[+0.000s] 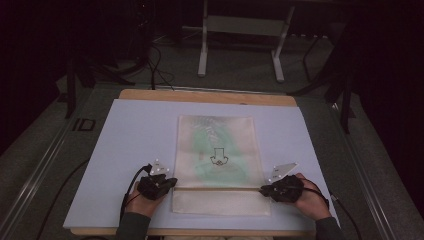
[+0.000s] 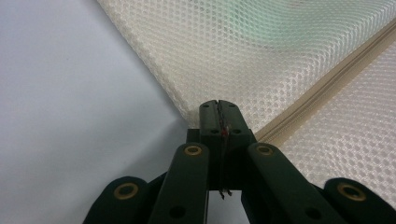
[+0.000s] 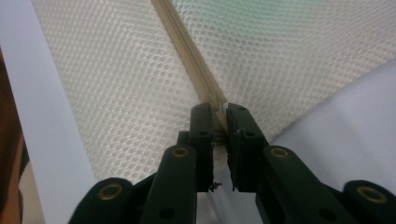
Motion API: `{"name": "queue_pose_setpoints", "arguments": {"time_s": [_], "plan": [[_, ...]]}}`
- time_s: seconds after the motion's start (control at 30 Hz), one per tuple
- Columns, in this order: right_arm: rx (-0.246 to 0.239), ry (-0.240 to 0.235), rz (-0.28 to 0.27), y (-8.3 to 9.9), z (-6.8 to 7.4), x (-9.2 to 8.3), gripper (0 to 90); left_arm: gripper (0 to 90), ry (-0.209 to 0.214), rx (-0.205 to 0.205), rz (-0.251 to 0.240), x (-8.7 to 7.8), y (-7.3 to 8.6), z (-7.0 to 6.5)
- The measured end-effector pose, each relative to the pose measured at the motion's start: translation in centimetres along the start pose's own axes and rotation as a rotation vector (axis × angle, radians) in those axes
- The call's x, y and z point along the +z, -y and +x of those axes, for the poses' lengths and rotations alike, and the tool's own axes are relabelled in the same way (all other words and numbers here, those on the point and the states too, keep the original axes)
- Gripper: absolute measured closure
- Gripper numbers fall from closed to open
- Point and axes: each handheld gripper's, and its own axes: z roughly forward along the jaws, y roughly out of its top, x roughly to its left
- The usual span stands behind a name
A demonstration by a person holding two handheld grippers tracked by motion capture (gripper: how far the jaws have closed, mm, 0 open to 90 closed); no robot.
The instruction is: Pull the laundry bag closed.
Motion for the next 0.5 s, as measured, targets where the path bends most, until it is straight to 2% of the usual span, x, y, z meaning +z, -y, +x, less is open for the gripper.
{"name": "queue_pose_setpoints", "arguments": {"time_s": [0.1,0.13,0.27,0.5], "plan": [[0.034,-0.005,-0.034,0.3,-0.42,-0.01,73.5,87.2,0.033,-0.027,-0.017,-0.11,0.27,0.5],[0.044,-0.014,-0.046,0.41,-0.54,-0.05,70.9,86.2,0.031,-0.032,-0.018,-0.16,0.3,0.52],[0.059,-0.021,-0.065,0.43,-0.61,0.07,61.3,85.5,0.017,-0.016,-0.021,-0.18,0.33,0.34],[0.07,-0.018,-0.087,0.4,-0.59,-0.1,54.7,85.2,-0.033,0.035,-0.023,-0.7,0.32,-0.07]]}}
